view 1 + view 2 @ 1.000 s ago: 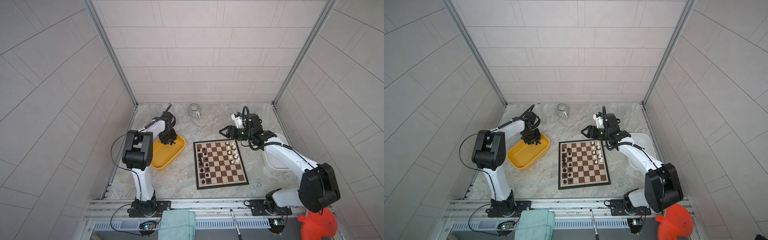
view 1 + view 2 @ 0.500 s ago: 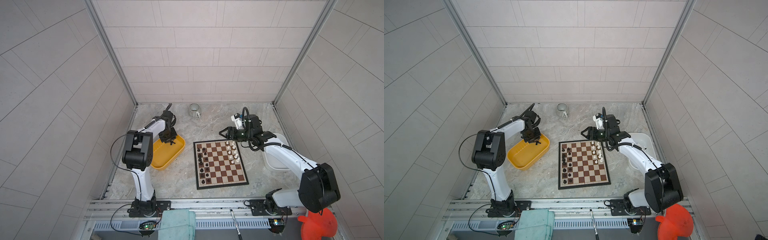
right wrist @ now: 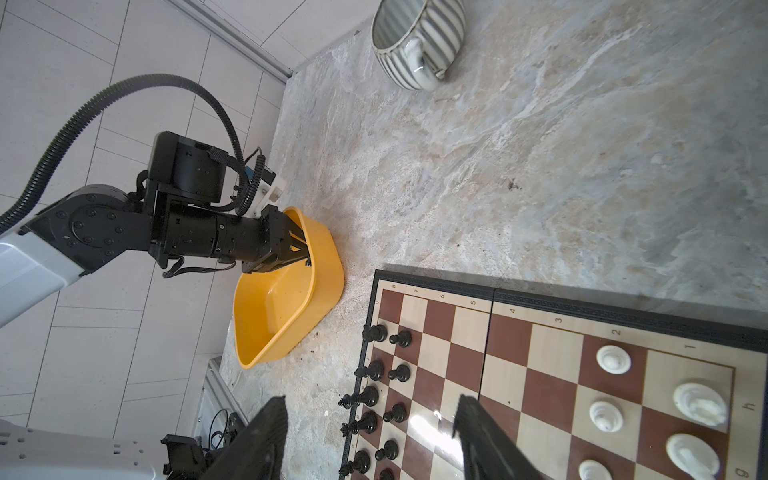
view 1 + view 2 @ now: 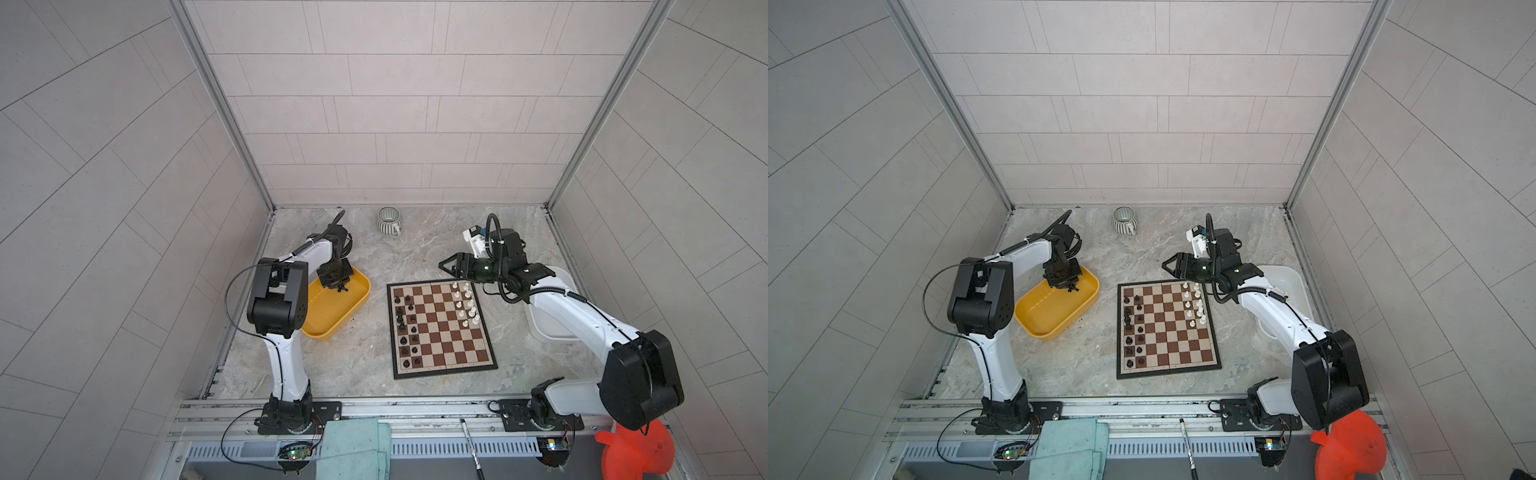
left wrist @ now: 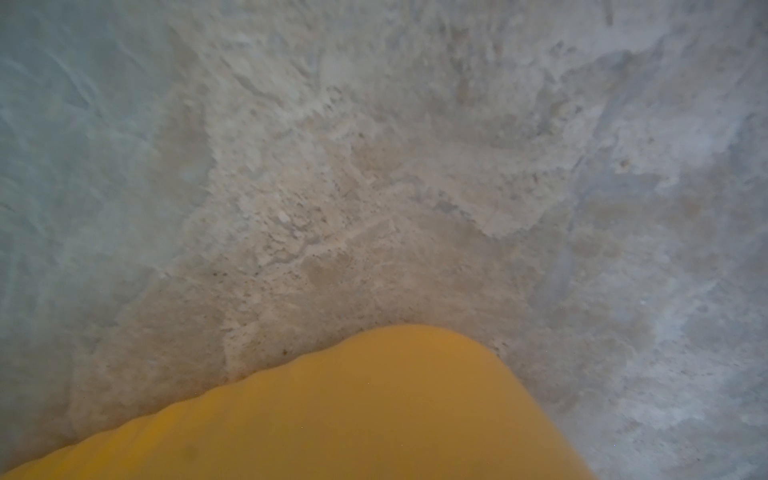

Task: Set up the chess pieces on the board

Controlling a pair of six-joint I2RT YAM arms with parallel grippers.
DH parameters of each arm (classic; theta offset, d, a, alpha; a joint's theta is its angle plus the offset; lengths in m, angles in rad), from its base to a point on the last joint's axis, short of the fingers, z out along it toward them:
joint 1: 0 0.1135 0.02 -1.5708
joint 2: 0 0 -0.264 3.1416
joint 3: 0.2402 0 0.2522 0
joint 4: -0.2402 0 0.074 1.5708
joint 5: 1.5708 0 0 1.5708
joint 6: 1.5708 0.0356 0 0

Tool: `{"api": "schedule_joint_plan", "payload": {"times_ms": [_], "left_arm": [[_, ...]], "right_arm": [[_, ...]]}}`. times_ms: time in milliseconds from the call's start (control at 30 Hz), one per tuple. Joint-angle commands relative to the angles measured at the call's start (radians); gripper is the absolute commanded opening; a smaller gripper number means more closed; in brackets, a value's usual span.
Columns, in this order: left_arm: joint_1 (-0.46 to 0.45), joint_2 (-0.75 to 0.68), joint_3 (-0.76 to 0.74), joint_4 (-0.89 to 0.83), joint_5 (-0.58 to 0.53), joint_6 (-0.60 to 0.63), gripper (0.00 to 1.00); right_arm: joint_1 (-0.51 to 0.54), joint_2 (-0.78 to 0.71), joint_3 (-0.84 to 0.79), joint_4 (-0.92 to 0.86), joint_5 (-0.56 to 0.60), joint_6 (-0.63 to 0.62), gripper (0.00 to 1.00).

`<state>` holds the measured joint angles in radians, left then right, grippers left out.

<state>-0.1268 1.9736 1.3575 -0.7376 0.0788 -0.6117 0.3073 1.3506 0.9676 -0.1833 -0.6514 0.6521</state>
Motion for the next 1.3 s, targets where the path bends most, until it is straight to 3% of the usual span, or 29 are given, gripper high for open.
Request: {"api": "schedule_joint_plan", "payload": {"times_ms": [0, 367, 567, 900, 1000, 1100, 1267], "left_arm": [[0.011, -0.024, -0.002, -0.025, -0.020, -0.005, 0.23], [0.029, -0.166, -0.017, -0.086, -0.033, -0.039, 0.19], [0.042, -0.275, -0.077, -0.055, 0.126, -0.122, 0.18], [0.034, -0.491, -0.209, 0.164, 0.449, -0.545, 0.14], [0.017, -0.545, -0.301, 0.315, 0.527, -0.736, 0.13], [-0.014, -0.602, -0.412, 0.594, 0.561, -0.913, 0.12], [-0.048, -0.617, -0.440, 0.726, 0.576, -0.983, 0.11]], "right_arm": [[-0.002, -0.029, 0.000, 0.017, -0.012, 0.010, 0.65], [0.027, -0.048, 0.010, -0.009, 0.020, -0.009, 0.66], [0.073, -0.059, 0.010, 0.039, 0.030, -0.012, 0.69], [0.288, 0.120, -0.020, 0.522, 0.099, 0.053, 0.83], [0.326, 0.228, -0.006, 0.685, 0.116, 0.149, 0.83], [0.357, 0.332, 0.025, 0.841, 0.124, 0.281, 0.77], [0.405, 0.466, 0.105, 0.980, 0.130, 0.426, 0.71]]}}
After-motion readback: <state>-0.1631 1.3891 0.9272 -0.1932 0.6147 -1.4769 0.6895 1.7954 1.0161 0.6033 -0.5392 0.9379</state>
